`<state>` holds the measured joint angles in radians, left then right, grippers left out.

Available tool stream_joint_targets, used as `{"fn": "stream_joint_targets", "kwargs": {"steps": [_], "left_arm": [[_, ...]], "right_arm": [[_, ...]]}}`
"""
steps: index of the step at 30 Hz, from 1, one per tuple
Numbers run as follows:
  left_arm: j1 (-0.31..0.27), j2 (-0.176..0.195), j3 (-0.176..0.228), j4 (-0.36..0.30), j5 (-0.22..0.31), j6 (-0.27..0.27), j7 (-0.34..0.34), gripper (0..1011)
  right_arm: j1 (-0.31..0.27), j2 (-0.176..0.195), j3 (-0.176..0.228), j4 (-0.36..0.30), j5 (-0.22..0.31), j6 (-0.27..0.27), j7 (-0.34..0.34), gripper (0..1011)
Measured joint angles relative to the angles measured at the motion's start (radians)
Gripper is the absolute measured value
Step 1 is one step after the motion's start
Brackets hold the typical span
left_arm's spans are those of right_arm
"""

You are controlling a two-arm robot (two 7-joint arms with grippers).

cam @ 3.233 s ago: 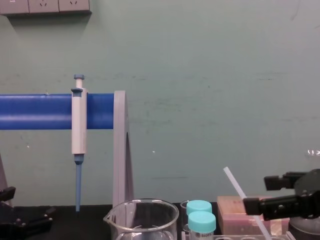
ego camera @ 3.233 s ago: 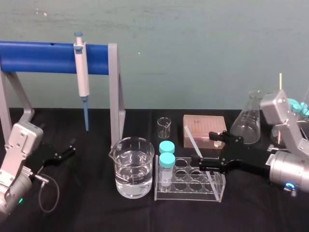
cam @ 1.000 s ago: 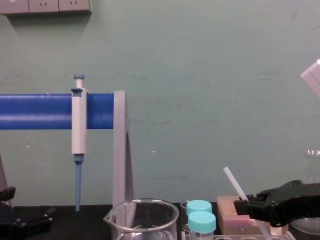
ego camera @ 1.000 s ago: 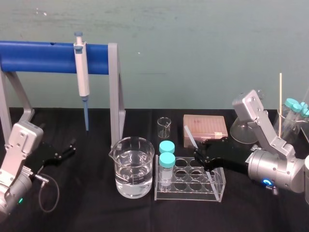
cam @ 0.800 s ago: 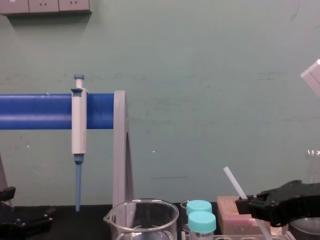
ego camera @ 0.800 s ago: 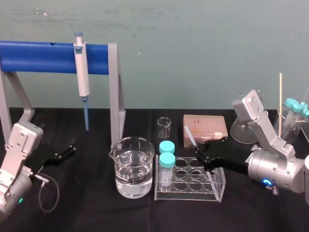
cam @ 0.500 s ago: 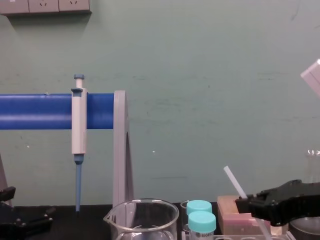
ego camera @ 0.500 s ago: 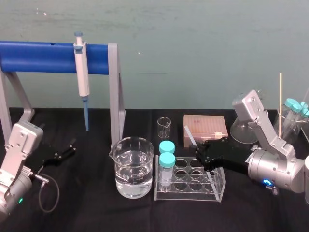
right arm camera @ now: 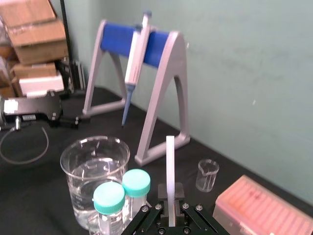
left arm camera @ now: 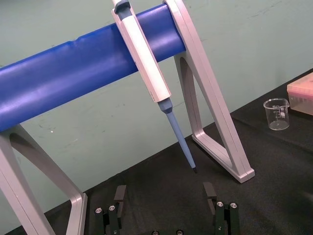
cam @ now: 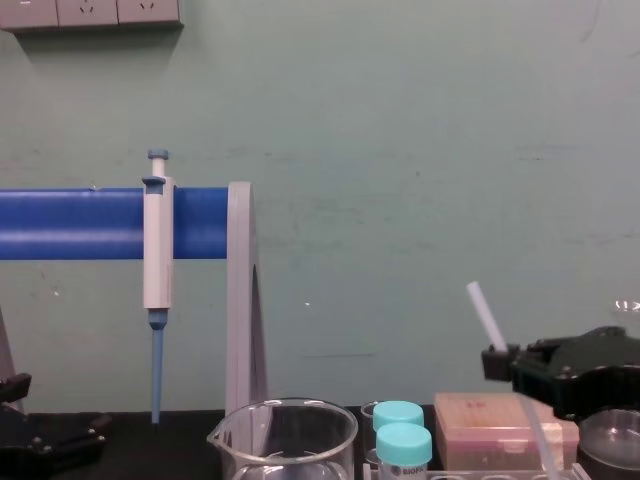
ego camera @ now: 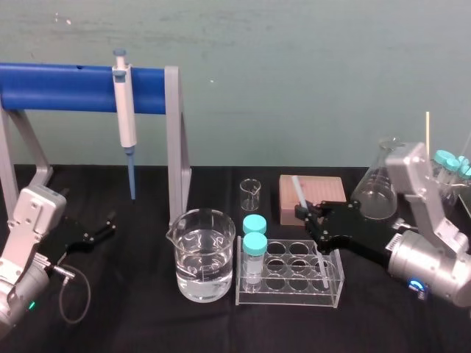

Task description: Pick up the stirring rod with one hand, then place it down.

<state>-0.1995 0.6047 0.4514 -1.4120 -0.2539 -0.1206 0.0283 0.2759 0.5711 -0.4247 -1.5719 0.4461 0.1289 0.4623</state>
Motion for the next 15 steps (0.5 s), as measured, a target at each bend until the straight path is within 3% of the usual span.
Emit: {"fn": "stream_joint_targets", "kwargs": {"steps": [3, 4, 7, 10, 15], "left_arm": [[0.0, 0.0, 0.0, 0.0, 0.0, 0.0, 0.0, 1000], [0.0, 0.0, 0.0, 0.0, 0.0, 0.0, 0.0, 1000], [0.0, 0.0, 0.0, 0.0, 0.0, 0.0, 0.0, 1000], [0.0, 0.0, 0.0, 0.0, 0.0, 0.0, 0.0, 1000], [0.0, 0.0, 0.0, 0.0, 0.0, 0.0, 0.0, 1000]], "right_arm": [[-0.043, -0.002, 0.034, -0.005, -0.001, -0.101, 0.002, 66], [-0.043, -0.002, 0.034, -0.005, -0.001, -0.101, 0.002, 66], [-0.077, -0.018, 0.071, -0.002, 0.03, -0.182, 0.025, 66], [-0.092, -0.029, 0.093, -0.001, 0.053, -0.217, 0.04, 66], [-0.099, -0.038, 0.119, -0.005, 0.089, -0.231, 0.061, 66]]}}
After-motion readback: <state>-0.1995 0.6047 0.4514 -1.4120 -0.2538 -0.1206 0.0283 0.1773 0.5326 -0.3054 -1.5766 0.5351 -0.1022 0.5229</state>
